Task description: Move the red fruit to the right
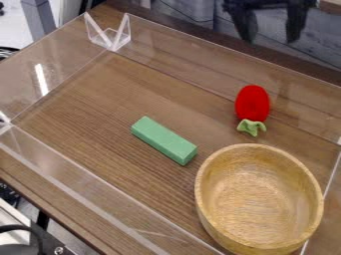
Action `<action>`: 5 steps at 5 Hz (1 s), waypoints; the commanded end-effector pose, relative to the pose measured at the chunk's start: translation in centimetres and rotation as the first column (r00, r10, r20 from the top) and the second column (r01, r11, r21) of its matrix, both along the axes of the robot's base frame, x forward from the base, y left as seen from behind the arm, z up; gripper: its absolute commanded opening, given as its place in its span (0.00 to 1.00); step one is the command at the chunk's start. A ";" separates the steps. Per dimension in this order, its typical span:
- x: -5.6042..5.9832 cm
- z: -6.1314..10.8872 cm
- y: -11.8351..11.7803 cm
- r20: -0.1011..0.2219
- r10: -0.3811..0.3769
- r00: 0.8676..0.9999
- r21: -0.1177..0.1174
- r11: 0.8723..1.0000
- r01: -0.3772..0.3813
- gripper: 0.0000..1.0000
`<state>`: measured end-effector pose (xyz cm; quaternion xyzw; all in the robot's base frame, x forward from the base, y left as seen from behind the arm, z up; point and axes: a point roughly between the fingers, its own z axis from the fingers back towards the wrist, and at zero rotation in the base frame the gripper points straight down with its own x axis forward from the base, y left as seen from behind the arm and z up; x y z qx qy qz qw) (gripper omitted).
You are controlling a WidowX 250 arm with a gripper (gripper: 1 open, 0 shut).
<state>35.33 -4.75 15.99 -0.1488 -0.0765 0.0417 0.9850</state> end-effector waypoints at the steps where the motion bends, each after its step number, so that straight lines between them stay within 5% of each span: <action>1: -0.1 2.4 0.3 0.072 -0.089 0.993 0.007 0.996 0.089 1.00; 3: -0.3 0.8 1.3 0.048 -0.057 0.997 0.019 0.998 0.056 1.00; 4: -1.7 1.1 2.7 0.060 -0.054 0.997 0.026 0.998 0.053 1.00; 5: -2.3 1.2 6.2 0.075 -0.003 0.997 0.054 0.999 -0.001 1.00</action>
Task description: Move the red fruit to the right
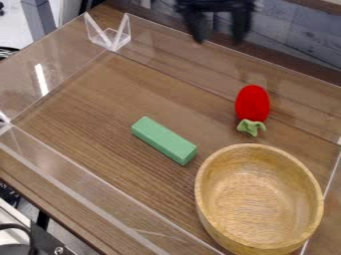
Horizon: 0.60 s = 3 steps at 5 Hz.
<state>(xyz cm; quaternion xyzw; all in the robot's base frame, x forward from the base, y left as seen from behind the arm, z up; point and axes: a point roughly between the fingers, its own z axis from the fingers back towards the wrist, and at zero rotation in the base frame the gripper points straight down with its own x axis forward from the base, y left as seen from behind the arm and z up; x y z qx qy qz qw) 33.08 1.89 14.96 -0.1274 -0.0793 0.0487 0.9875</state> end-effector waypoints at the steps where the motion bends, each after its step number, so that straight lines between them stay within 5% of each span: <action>1: -0.3 2.2 3.5 0.074 0.057 0.996 0.050 0.997 -0.061 1.00; 2: -0.5 1.7 6.9 0.083 0.126 0.989 0.074 0.988 -0.132 1.00; 3: -1.1 0.8 9.8 0.103 0.116 0.988 0.091 0.988 -0.125 1.00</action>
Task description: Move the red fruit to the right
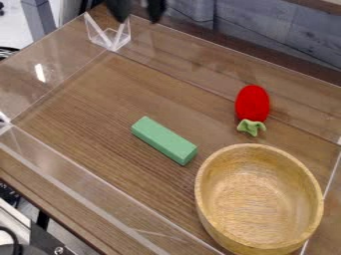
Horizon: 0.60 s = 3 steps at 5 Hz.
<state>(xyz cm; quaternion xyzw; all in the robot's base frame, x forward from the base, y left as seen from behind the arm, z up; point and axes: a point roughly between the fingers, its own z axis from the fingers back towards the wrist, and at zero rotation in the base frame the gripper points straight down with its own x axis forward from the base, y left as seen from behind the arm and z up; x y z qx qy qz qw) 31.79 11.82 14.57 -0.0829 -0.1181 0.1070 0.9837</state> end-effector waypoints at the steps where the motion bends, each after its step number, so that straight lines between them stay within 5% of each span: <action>1: -0.5 -0.4 2.1 0.041 -0.035 0.999 0.040 0.999 0.033 1.00; 3: 0.1 -1.6 3.4 0.039 -0.053 0.998 0.062 0.997 0.051 1.00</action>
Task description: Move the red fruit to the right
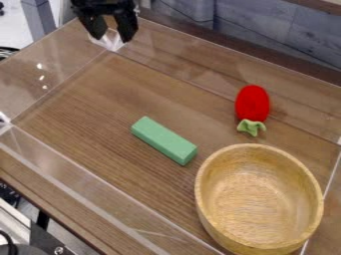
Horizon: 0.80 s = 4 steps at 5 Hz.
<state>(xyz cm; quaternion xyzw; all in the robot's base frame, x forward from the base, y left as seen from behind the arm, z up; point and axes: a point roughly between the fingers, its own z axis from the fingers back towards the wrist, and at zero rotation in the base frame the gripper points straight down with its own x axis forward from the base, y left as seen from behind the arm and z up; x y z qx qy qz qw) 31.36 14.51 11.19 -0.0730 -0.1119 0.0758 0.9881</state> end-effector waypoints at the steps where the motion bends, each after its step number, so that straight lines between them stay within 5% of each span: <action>1: 0.7 0.3 1.1 0.052 0.098 0.994 0.037 0.994 -0.100 1.00; 2: 0.9 -1.0 1.6 0.055 0.188 0.981 0.038 0.981 -0.191 1.00; 4: 3.9 -0.5 3.2 0.093 0.191 0.977 0.066 0.978 -0.197 1.00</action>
